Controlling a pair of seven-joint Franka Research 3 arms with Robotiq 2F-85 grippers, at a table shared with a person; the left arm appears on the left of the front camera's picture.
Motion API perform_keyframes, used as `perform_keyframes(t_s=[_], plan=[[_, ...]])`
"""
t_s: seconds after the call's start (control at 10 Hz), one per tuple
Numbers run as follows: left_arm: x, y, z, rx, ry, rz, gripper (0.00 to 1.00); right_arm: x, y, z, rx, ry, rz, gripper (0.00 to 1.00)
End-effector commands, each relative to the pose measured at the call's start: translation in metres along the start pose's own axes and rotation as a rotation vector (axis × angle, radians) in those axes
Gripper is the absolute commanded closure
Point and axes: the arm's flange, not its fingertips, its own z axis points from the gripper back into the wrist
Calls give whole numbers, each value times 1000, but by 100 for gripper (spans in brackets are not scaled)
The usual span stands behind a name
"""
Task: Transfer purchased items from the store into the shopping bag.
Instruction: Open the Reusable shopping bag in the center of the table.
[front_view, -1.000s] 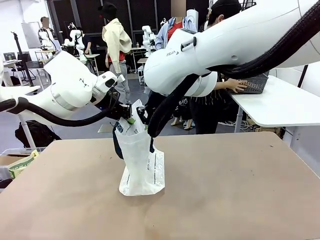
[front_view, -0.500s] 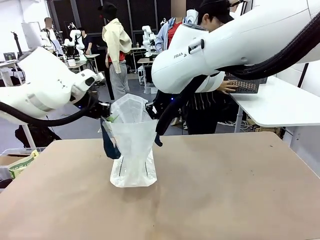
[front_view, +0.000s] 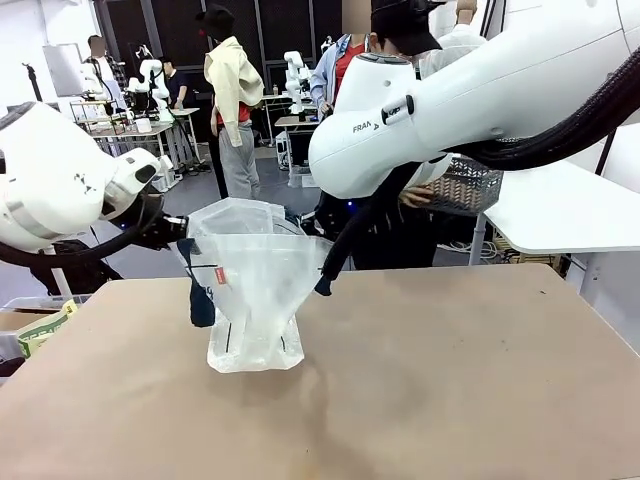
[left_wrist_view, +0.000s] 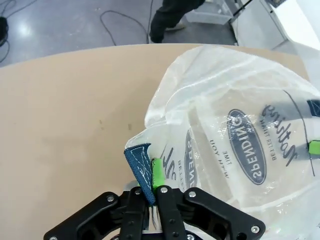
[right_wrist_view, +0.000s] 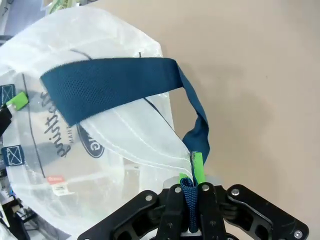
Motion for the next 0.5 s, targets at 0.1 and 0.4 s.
perform_keyframes(t_s=[0.1, 0.4], plan=[[0, -4, 2, 16, 1, -7, 100, -8, 3, -1, -43, 9, 14, 100], [10, -23, -8, -2, 28, -88, 100, -14, 16, -13, -58, 24, 52, 100]])
